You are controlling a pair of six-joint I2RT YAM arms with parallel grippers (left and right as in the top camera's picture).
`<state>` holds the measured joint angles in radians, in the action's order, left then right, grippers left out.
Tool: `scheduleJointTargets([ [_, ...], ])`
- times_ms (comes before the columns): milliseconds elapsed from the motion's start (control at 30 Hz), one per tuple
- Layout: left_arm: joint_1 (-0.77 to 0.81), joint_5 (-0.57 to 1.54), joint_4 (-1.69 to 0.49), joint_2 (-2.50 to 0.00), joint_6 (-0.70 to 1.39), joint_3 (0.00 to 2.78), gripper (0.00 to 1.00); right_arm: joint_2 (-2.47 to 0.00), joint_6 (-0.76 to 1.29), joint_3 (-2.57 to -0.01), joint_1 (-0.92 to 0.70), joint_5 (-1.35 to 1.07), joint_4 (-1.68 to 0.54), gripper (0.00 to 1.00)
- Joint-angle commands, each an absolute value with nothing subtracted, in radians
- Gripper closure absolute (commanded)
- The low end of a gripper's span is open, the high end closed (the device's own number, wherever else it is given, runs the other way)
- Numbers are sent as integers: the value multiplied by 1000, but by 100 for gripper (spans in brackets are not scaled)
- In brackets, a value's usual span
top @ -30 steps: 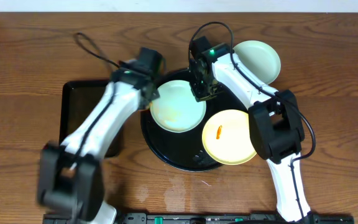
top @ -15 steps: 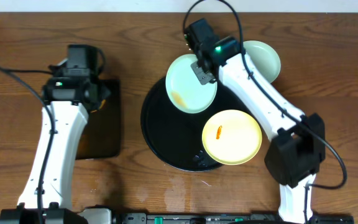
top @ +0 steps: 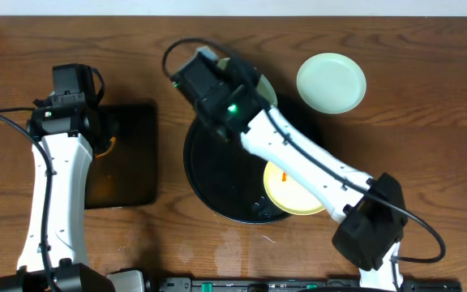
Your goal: Clean dirty plates on tray and stack at the side
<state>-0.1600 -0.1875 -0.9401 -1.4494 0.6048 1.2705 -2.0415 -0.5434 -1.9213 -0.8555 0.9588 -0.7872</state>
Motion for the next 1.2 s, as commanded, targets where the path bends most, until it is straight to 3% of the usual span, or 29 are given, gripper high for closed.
scheduleJointTargets([
  [0,-163,-174,-945,-1451,576,1262,92,-2010,-724,-1925,-867,1054,-756,99],
  [167,-163,-174,-946,-1451,576,1262,93,-2010,-732,-1925,-868,1055,-726,99],
  [433,-163,-174,-946,-1452,576,1262,93,-2010,-553,-1925,-843,1024,-789,99],
  [667,-163,-174,-946,-1452,576,1262,92,-1982,-245,-1928,-722,531,-939,99],
  [967,-163,-173,-950,-1452,576,1262,92,-1871,-37,-1928,-214,-109,-991,99],
  [1167,-163,-172,-949,-1452,577,1262,92,-1912,-38,-1920,95,-274,-1024,99],
])
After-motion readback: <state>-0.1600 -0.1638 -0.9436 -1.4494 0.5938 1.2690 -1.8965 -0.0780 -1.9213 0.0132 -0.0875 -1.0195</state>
